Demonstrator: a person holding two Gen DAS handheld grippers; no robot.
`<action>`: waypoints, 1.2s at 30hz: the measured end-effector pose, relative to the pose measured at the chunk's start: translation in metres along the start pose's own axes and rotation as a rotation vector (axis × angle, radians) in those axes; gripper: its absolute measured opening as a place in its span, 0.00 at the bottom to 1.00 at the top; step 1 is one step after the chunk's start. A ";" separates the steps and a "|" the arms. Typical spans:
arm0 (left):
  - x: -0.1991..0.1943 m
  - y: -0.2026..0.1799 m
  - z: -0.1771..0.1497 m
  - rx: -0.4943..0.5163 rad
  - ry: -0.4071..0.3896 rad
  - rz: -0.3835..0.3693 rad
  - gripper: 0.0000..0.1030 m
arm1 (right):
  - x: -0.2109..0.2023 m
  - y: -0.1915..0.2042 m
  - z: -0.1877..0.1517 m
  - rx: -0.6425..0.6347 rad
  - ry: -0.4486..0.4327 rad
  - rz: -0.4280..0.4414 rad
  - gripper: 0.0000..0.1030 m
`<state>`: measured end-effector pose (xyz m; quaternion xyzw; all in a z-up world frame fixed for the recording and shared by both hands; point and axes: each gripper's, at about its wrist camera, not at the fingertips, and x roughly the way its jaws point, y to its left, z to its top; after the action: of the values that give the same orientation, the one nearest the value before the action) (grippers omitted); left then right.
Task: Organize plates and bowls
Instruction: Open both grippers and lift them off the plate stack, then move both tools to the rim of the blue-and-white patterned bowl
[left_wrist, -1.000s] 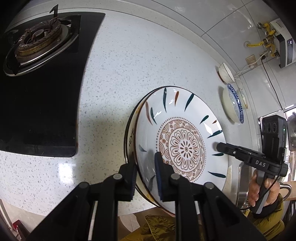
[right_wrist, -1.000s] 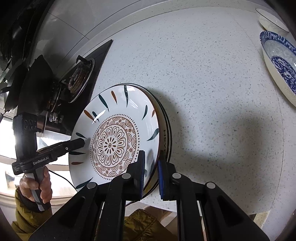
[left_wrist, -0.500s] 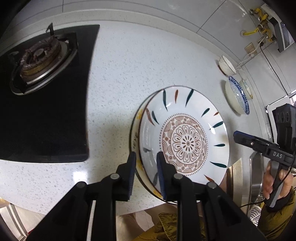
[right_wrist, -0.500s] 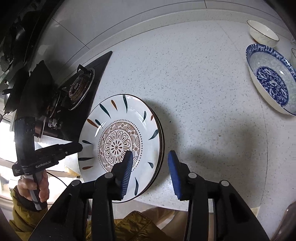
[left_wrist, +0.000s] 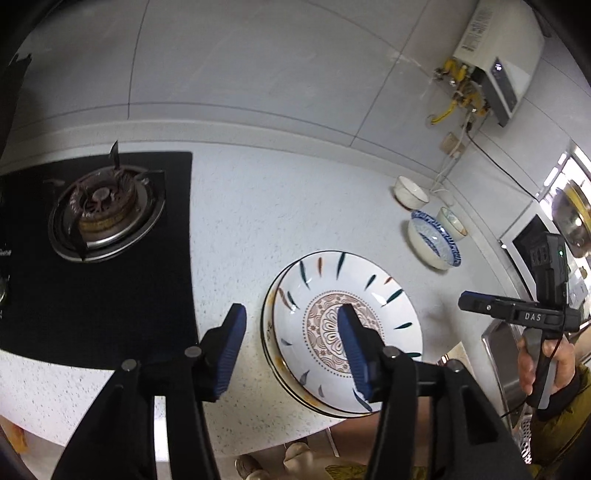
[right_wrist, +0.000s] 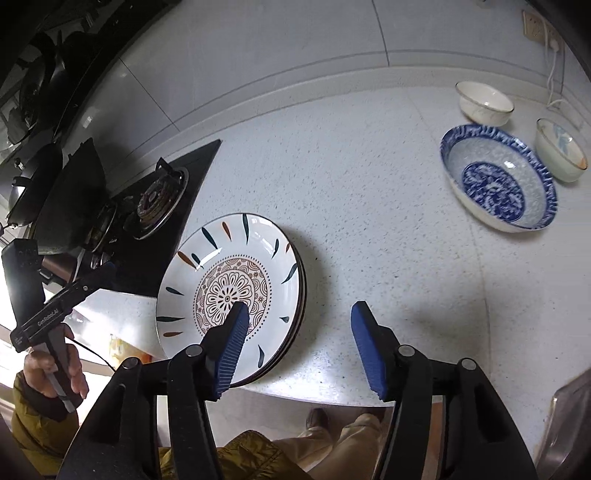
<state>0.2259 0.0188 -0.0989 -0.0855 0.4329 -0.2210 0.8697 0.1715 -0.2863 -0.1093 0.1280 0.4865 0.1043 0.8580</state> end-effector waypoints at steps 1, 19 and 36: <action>-0.002 -0.004 0.001 0.025 0.008 0.015 0.48 | -0.004 0.001 -0.001 0.002 -0.014 -0.008 0.56; 0.003 -0.069 0.009 0.101 -0.030 0.069 0.80 | -0.054 -0.051 -0.016 0.110 -0.115 -0.073 0.73; 0.145 -0.197 0.076 0.032 0.155 -0.056 0.84 | -0.056 -0.217 0.057 0.230 -0.111 -0.060 0.78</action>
<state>0.3015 -0.2253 -0.0887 -0.0665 0.4926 -0.2581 0.8284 0.2042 -0.5155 -0.1055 0.2166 0.4508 0.0147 0.8658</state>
